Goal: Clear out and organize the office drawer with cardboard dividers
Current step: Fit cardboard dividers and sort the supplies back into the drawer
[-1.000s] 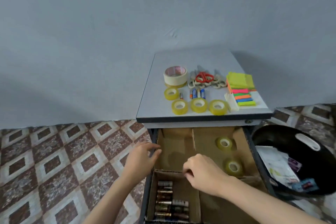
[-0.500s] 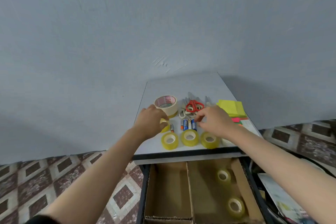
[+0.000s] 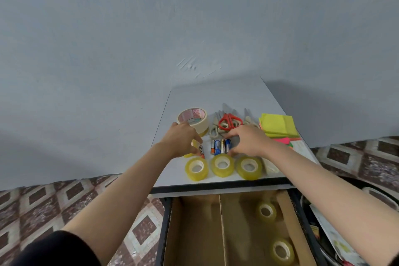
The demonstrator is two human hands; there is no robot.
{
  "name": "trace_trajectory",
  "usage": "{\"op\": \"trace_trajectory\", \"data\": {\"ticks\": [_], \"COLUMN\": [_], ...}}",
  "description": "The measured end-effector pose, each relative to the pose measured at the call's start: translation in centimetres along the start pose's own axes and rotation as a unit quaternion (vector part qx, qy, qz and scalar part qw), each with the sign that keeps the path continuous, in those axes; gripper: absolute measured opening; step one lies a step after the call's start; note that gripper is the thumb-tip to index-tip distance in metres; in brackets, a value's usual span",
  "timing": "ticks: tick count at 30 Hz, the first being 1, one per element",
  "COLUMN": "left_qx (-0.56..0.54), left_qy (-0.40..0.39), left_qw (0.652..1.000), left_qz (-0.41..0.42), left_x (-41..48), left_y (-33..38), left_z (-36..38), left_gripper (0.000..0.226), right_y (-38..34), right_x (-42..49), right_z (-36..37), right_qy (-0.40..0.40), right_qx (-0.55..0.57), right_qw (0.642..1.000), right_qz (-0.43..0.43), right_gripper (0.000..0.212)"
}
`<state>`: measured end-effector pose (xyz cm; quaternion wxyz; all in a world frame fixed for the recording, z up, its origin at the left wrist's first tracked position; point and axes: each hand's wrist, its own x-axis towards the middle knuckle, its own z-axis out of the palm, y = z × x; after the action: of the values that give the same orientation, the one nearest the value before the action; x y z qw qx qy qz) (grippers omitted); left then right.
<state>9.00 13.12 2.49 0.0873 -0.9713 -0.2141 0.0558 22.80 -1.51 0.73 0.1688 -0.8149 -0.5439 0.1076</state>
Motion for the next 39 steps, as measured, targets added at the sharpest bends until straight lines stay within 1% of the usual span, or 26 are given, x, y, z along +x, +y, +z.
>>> {"op": "trace_trajectory", "data": {"ticks": [4,11,16,20,25,27,30,32,34,35,37,39], "left_qx": [-0.016,-0.050,-0.141,-0.174,-0.205,-0.214,-0.242,-0.268,-0.309,-0.343,-0.433,-0.505], "left_qy": [-0.021,-0.012,-0.026,-0.030,-0.005,0.022,0.071,0.099,0.133,0.150,0.174,0.180], "left_qw": [1.000,0.999,0.989,0.984,0.979,0.976,0.967,0.958,0.941,0.926,0.882,0.842], "left_qz": [0.008,0.001,-0.028,-0.025,-0.017,-0.024,-0.029,-0.035,-0.045,-0.053,-0.062,-0.057], "left_x": [0.3,0.4,0.6,0.7,0.5,0.4,0.0,-0.7,-1.8,-2.5,-4.5,-7.1], "left_y": [0.4,0.9,1.2,1.5,1.9,1.7,1.0,0.7,0.5,0.6,1.1,2.1], "left_z": [0.0,-0.1,0.3,0.2,0.4,0.4,0.2,-0.3,-0.9,-1.3,-1.9,-2.3], "left_gripper": [0.044,0.047,0.056,0.057,0.055,0.056,0.052,0.049,0.045,0.042,0.035,0.031], "right_y": [0.0,0.5,0.7,1.0,1.2,1.2,1.0,0.6,0.0,-0.3,-1.2,-2.2], "right_x": [0.1,0.2,0.3,0.5,0.6,0.5,0.2,-0.3,-1.0,-1.4,-2.7,-4.4], "right_z": [0.1,0.3,0.6,0.8,1.2,1.2,0.9,0.1,-0.9,-1.3,-2.0,-2.4], "right_qy": [0.002,0.000,0.002,0.006,0.019,0.032,0.078,0.105,0.119,0.122,0.116,0.088], "right_qx": [0.013,0.025,0.028,0.036,0.062,0.079,0.122,0.166,0.214,0.249,0.346,0.429], "right_qw": [1.000,1.000,0.999,0.999,0.998,0.996,0.989,0.980,0.969,0.961,0.931,0.898], "right_qz": [-0.014,-0.018,-0.024,-0.024,-0.027,-0.030,-0.026,-0.017,-0.009,-0.001,0.021,0.037], "right_gripper": [0.056,0.060,0.062,0.061,0.065,0.066,0.062,0.054,0.042,0.036,0.026,0.019]}}
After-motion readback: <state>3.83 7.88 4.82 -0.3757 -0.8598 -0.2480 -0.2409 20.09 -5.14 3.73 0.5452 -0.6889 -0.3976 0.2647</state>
